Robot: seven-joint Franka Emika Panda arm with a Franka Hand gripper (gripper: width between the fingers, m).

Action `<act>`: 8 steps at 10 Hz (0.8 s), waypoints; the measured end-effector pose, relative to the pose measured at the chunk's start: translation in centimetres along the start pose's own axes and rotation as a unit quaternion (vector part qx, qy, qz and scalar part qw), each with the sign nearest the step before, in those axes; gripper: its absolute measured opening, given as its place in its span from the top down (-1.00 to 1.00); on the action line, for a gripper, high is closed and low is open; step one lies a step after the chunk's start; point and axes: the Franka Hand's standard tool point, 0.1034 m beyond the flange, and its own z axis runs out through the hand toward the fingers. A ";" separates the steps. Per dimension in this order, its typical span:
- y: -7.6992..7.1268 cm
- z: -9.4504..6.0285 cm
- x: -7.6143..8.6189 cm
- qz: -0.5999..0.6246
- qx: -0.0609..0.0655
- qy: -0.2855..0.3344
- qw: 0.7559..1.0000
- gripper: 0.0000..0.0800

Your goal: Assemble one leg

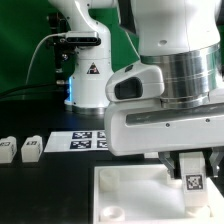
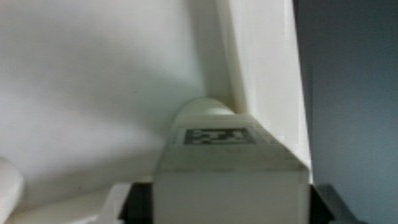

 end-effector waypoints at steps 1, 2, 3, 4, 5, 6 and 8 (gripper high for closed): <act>0.0 0.0 0.0 0.059 0.002 -0.001 0.998 0.27; -0.1 0.0 0.0 0.132 0.006 -0.002 0.991 0.27; -0.2 -0.2 0.1 0.235 0.015 -0.008 0.972 0.27; -0.2 -0.2 0.2 0.318 0.022 -0.014 0.948 0.27; -0.4 -0.2 0.2 0.407 0.030 -0.021 0.913 0.27; -0.6 -0.1 0.2 0.478 0.031 -0.025 0.877 0.27; -0.6 0.3 0.1 0.559 0.034 -0.022 0.828 0.27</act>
Offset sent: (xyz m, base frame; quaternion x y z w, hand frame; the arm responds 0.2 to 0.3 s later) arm 0.0200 0.0109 0.0056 0.0600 -0.0198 0.4632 0.8840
